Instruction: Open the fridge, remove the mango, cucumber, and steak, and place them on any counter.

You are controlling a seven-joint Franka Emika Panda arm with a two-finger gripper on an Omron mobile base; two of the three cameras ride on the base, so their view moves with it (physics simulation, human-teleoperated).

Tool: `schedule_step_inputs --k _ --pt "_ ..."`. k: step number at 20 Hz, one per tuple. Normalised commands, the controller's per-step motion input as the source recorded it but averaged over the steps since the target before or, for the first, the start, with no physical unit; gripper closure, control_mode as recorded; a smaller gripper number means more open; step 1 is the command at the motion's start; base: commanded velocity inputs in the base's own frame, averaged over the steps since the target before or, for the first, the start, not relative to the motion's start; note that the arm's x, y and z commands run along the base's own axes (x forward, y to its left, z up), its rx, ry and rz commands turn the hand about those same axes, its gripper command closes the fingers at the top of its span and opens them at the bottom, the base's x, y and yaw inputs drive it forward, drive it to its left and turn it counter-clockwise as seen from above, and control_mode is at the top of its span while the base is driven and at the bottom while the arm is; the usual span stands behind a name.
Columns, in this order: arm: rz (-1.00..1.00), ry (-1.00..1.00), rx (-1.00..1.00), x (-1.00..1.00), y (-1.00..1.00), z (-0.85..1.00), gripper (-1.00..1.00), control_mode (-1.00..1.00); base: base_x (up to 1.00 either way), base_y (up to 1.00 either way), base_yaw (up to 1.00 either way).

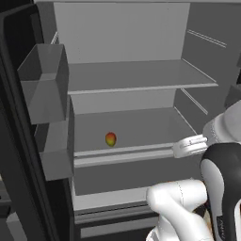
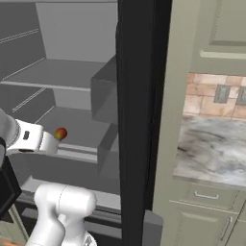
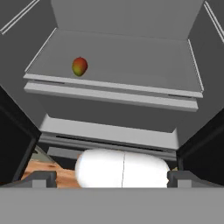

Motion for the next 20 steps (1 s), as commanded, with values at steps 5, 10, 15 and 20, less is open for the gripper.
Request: schedule_step_inputs --k 5,10,15,20 --pt "0.0 0.0 0.0 0.11 0.01 -0.06 -1.0 -1.0 0.56 0.03 0.0" --pt "0.04 0.02 0.0 0.39 0.33 -0.47 -1.0 -1.0 0.0 0.0 0.0" --pt "0.09 -0.01 0.0 0.34 0.24 -0.43 -1.0 -1.0 0.0 0.0 0.0" --pt "0.12 -0.02 0.0 0.49 0.19 -0.37 -1.0 -1.0 0.0 0.0 0.0"
